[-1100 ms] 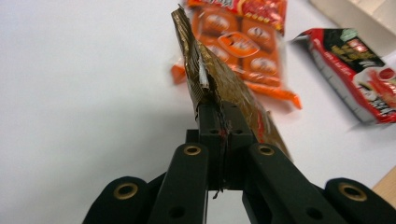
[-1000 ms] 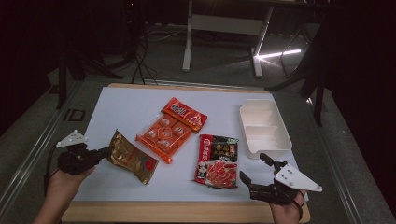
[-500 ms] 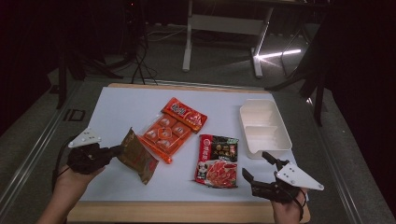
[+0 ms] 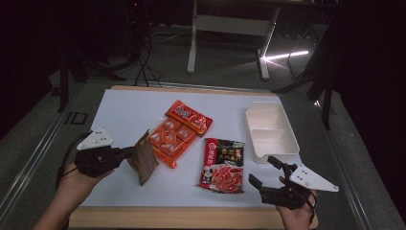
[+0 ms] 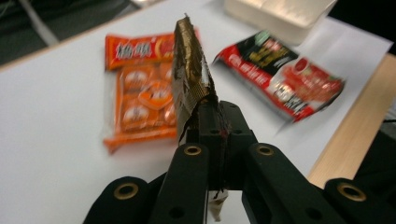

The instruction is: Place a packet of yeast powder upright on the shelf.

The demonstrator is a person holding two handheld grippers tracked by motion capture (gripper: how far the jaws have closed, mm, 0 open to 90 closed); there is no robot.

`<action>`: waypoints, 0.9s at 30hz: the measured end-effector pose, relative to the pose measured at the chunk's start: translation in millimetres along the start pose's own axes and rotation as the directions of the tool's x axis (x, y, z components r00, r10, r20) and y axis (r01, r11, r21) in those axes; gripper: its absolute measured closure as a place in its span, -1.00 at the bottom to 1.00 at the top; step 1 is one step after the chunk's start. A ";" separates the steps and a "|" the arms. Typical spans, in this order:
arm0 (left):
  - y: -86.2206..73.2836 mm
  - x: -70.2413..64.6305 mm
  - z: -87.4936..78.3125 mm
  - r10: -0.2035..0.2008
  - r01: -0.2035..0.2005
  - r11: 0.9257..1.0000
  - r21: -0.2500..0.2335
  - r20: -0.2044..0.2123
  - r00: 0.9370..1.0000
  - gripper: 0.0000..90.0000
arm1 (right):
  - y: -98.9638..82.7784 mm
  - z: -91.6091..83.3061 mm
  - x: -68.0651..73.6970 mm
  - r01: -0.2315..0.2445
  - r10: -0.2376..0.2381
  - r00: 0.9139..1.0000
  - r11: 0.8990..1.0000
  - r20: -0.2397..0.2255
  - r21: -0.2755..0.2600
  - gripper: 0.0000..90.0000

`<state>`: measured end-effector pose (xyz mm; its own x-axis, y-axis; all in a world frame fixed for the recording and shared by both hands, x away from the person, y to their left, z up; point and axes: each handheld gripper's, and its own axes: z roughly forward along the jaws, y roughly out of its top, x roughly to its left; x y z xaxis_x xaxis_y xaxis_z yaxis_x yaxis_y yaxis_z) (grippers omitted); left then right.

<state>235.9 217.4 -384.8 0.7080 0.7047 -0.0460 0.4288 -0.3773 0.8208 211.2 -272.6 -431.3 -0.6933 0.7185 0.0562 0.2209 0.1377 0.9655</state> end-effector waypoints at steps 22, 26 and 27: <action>49.3 -20.3 45.5 0.241 -0.224 0.969 -0.105 0.191 0.952 0.99 | 37.4 16.9 9.6 0.087 -0.081 0.983 0.996 -0.168 0.030 -0.62; 52.8 -19.8 49.8 0.253 -0.229 0.965 -0.130 0.215 0.943 0.99 | 47.9 26.4 9.8 0.117 -0.109 0.974 0.993 -0.197 0.026 -0.51; 53.3 -19.8 50.7 0.258 -0.232 0.963 -0.138 0.219 0.941 0.99 | 50.2 29.4 10.4 0.125 -0.117 0.972 0.992 -0.206 0.028 -0.50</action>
<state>273.2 152.9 -369.0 0.8999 0.4340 0.0438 0.1714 -0.4441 0.8794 235.3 -238.2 -389.7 -0.8404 0.5419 -0.0057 0.1515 0.2450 0.9576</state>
